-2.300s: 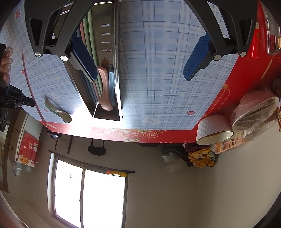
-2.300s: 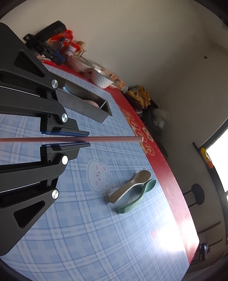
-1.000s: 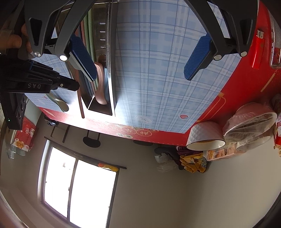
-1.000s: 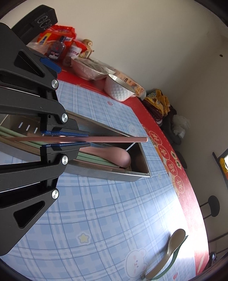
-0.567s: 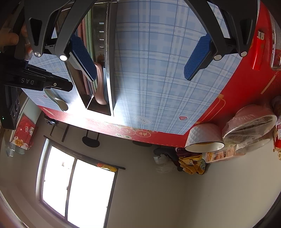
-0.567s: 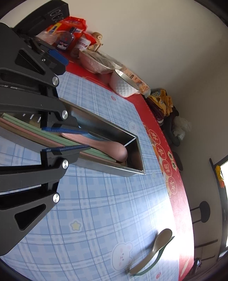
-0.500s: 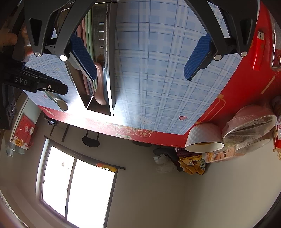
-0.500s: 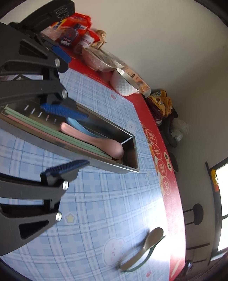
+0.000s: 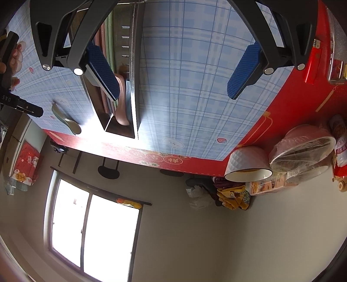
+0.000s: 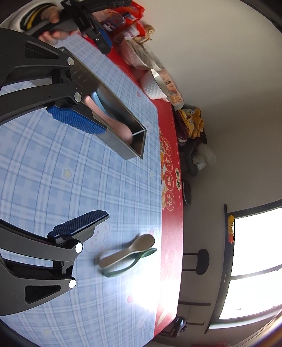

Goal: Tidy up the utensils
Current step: 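Lower the pink chopstick into the caddy and open the right tool, then close the left tool on the beige spoon handle and lift it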

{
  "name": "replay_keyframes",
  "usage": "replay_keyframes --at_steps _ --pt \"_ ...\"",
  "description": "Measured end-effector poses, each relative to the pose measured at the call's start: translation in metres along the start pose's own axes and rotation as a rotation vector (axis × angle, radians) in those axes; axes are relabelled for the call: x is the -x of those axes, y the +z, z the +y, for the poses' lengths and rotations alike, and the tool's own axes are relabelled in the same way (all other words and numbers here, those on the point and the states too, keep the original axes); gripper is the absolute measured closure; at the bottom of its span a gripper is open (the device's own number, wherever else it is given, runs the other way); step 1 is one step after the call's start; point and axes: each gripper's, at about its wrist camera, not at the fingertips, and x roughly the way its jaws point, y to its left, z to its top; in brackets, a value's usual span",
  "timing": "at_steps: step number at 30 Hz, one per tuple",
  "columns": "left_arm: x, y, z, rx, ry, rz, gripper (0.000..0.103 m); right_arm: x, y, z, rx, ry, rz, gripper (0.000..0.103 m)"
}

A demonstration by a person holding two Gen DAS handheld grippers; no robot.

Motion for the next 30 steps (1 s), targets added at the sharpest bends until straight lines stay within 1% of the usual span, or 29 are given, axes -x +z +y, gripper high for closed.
replay_keyframes --at_steps 2,6,9,11,13,14,16,18,19,20,21,24,25,26,28,30 --pt "0.008 0.009 -0.013 -0.03 0.016 -0.007 0.006 0.001 0.002 -0.023 -0.009 -0.003 0.01 0.033" --pt "0.024 0.035 -0.054 -0.066 -0.014 -0.043 0.006 -0.005 0.012 -0.06 -0.001 -0.027 0.019 0.033" --pt "0.017 0.052 -0.099 -0.119 -0.037 -0.013 0.006 -0.017 0.022 -0.085 -0.01 -0.071 0.039 0.033" --pt "0.002 0.059 -0.132 -0.148 -0.052 0.02 0.008 -0.024 0.028 -0.104 -0.03 -0.079 0.048 0.033" --pt "-0.018 0.062 -0.166 -0.174 -0.074 0.066 0.017 -0.029 0.033 -0.123 -0.067 -0.089 0.043 0.033" --pt "-0.03 0.063 -0.183 -0.188 -0.083 0.092 0.019 -0.031 0.034 -0.133 -0.091 -0.084 0.039 0.033" --pt "-0.055 0.061 -0.218 -0.215 -0.098 0.138 0.025 -0.033 0.034 -0.149 -0.14 -0.039 0.032 0.033" --pt "-0.082 0.058 -0.25 -0.239 -0.124 0.187 0.033 -0.036 0.031 -0.161 -0.167 -0.019 0.063 0.033" --pt "-0.096 0.056 -0.263 -0.246 -0.136 0.211 0.038 -0.035 0.029 -0.168 -0.176 -0.025 0.065 0.034" --pt "-0.109 0.053 -0.276 -0.248 -0.145 0.232 0.041 -0.033 0.027 -0.174 -0.193 -0.04 0.063 0.037" --pt "-0.122 0.052 -0.288 -0.242 -0.155 0.254 0.045 -0.032 0.025 -0.182 -0.222 -0.049 0.062 0.037" --pt "-0.157 0.046 -0.314 -0.216 -0.185 0.319 0.05 -0.033 0.019 -0.204 -0.333 -0.036 0.061 0.044" --pt "-0.169 0.045 -0.32 -0.209 -0.196 0.34 0.052 -0.032 0.018 -0.208 -0.353 -0.035 0.057 0.045" --pt "-0.179 0.043 -0.326 -0.202 -0.199 0.359 0.056 -0.032 0.018 -0.211 -0.365 -0.04 0.055 0.046" --pt "-0.198 0.042 -0.33 -0.152 -0.211 0.406 0.063 -0.032 0.017 -0.214 -0.385 -0.039 0.05 0.046" --pt "-0.213 0.041 -0.326 -0.075 -0.227 0.446 0.069 -0.031 0.018 -0.216 -0.395 -0.031 0.045 0.046"
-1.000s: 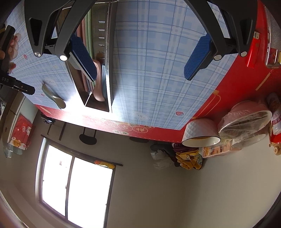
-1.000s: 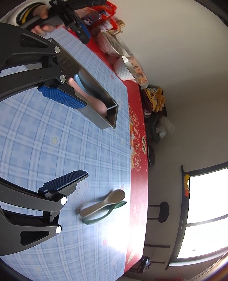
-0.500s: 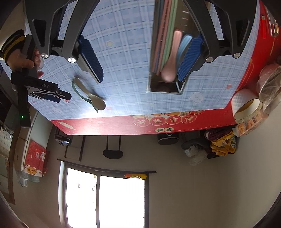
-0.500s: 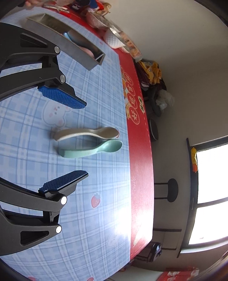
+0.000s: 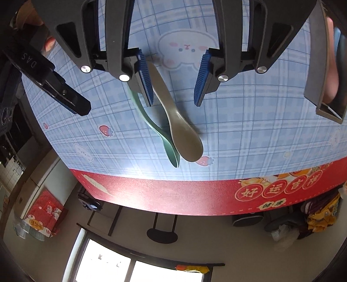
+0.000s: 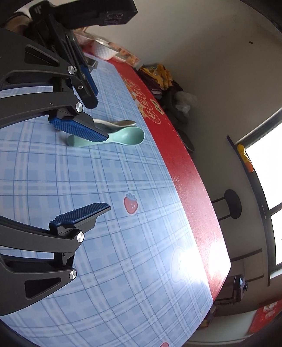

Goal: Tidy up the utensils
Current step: 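Close the left tool on the beige spoon handle and lift it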

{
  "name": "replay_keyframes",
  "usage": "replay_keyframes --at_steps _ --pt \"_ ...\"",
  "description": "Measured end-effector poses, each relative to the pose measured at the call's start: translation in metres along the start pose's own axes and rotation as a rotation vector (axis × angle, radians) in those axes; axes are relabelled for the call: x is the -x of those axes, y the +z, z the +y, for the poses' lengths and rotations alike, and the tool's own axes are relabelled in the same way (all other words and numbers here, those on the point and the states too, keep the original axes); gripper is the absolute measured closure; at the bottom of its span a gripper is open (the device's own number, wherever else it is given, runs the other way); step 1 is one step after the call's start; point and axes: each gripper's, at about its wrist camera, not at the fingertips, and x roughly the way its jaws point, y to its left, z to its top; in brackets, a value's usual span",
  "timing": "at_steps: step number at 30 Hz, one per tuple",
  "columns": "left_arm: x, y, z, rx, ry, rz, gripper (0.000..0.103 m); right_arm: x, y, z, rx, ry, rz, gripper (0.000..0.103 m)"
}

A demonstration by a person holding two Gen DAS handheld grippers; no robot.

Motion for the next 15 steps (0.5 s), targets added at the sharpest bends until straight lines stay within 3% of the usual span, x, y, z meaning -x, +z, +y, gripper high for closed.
replay_keyframes --at_steps 4,15 --pt "-0.015 0.006 0.012 0.095 -0.045 0.024 0.072 -0.001 0.001 0.001 -0.008 0.008 -0.002 0.046" --pt "-0.034 0.005 0.02 0.186 -0.142 0.047 0.082 -0.002 0.001 -0.001 -0.025 0.028 0.006 0.046"
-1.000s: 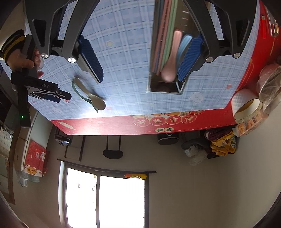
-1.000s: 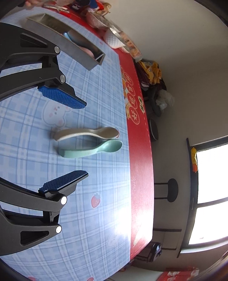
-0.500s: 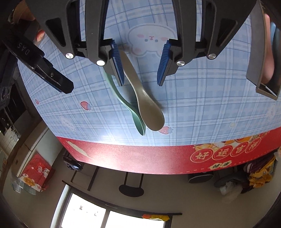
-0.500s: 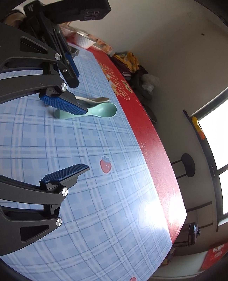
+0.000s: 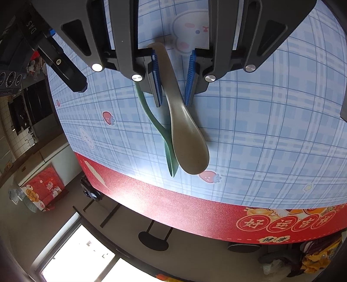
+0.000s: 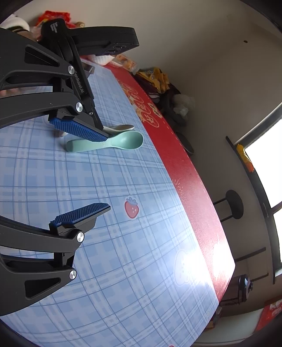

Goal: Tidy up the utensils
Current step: 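Close the left tool on the beige spoon handle and lift it, then carry the beige spoon toward the caddy while the right tool grasps the mint-green spoon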

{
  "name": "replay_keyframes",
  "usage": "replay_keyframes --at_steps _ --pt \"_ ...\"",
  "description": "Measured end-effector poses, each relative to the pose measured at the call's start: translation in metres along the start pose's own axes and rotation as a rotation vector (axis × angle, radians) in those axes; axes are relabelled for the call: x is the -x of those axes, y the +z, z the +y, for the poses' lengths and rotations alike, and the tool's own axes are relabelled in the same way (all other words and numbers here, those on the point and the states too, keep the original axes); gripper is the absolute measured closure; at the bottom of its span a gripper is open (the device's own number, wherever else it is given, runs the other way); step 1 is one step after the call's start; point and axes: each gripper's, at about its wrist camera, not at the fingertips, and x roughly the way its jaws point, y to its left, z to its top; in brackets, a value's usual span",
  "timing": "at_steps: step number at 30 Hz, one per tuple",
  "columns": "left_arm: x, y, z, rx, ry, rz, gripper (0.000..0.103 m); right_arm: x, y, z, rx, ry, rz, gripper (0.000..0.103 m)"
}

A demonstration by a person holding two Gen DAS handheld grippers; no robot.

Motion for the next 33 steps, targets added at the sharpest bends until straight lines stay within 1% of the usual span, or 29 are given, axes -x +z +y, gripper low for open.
replay_keyframes --at_steps 2,5,7,11,16,20,23,26,29,33 --pt "0.0 0.0 0.001 0.004 -0.007 -0.005 0.082 0.0 0.0 0.0 -0.001 0.003 0.0 0.046" --pt "0.002 -0.002 -0.004 -0.019 0.014 -0.019 0.084 0.0 -0.001 0.001 0.001 0.008 0.003 0.046" --pt "0.007 -0.005 -0.004 -0.018 0.02 -0.036 0.09 0.0 -0.002 0.001 0.001 0.015 0.005 0.046" --pt "0.023 -0.014 -0.01 -0.1 0.068 -0.079 0.09 -0.001 -0.003 0.002 -0.002 0.021 0.009 0.046" --pt "0.047 -0.033 -0.003 -0.156 0.102 -0.105 0.09 -0.002 -0.005 0.005 0.014 0.025 0.014 0.046" --pt "0.066 -0.056 0.007 -0.192 0.132 -0.117 0.09 -0.004 -0.005 0.005 0.015 0.021 0.013 0.046" --pt "0.082 -0.074 0.014 -0.211 0.155 -0.153 0.09 -0.005 -0.005 0.001 -0.001 0.019 0.012 0.046" --pt "0.096 -0.085 0.022 -0.209 0.155 -0.191 0.09 -0.004 -0.005 0.0 -0.006 0.016 0.004 0.046" --pt "0.106 -0.092 0.029 -0.195 0.137 -0.231 0.09 -0.002 -0.005 -0.003 -0.018 0.011 -0.001 0.046" --pt "0.114 -0.092 0.036 -0.191 0.106 -0.255 0.09 0.003 -0.003 -0.013 -0.054 0.0 -0.025 0.046"
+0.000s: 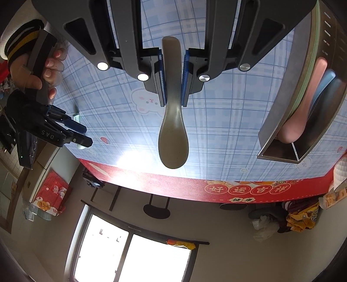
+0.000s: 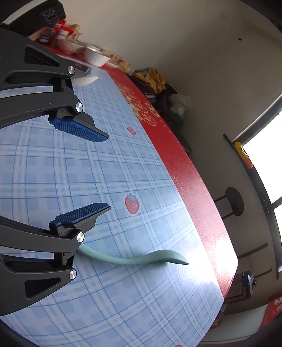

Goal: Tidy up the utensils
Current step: 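Carry the beige spoon toward the caddy while the right tool grasps the mint-green spoon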

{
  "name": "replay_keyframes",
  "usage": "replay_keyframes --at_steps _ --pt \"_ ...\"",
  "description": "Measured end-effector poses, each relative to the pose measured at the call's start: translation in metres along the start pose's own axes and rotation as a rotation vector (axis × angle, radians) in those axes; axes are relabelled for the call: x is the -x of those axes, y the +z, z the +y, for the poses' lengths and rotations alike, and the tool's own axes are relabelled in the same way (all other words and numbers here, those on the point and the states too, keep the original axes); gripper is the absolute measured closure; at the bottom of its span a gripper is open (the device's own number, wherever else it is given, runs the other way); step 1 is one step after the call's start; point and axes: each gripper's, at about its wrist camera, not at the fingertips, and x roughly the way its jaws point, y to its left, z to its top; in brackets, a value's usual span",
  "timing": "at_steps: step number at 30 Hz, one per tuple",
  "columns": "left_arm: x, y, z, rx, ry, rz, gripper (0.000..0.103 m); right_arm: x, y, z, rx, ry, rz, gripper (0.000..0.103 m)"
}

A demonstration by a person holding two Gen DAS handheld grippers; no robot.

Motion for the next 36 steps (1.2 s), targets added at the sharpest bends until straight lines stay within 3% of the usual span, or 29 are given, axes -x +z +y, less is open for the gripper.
replay_keyframes --at_steps 4,10,15,22,26,31,36 --pt "0.008 0.002 0.008 0.0 -0.009 -0.042 0.09 0.015 0.008 -0.015 -0.016 -0.093 -0.074 0.046" --pt "0.008 0.003 0.007 0.017 -0.054 -0.032 0.09 0.042 0.015 -0.051 -0.128 -0.206 -0.172 0.046" --pt "0.008 0.003 0.008 0.028 -0.066 -0.03 0.09 0.029 0.017 -0.071 -0.222 -0.238 -0.108 0.068" --pt "0.008 0.005 0.014 0.058 -0.075 -0.024 0.09 0.011 0.021 -0.059 -0.137 -0.397 -0.041 0.083" --pt "0.008 0.005 0.014 0.057 -0.08 -0.022 0.09 0.007 0.019 -0.053 -0.114 -0.443 -0.039 0.094" --pt "0.007 0.004 0.016 0.062 -0.082 -0.018 0.09 0.013 0.012 -0.045 -0.112 -0.394 -0.047 0.096" --pt "0.007 0.003 0.015 0.059 -0.084 -0.016 0.09 0.034 -0.014 -0.018 -0.149 -0.199 -0.079 0.096"
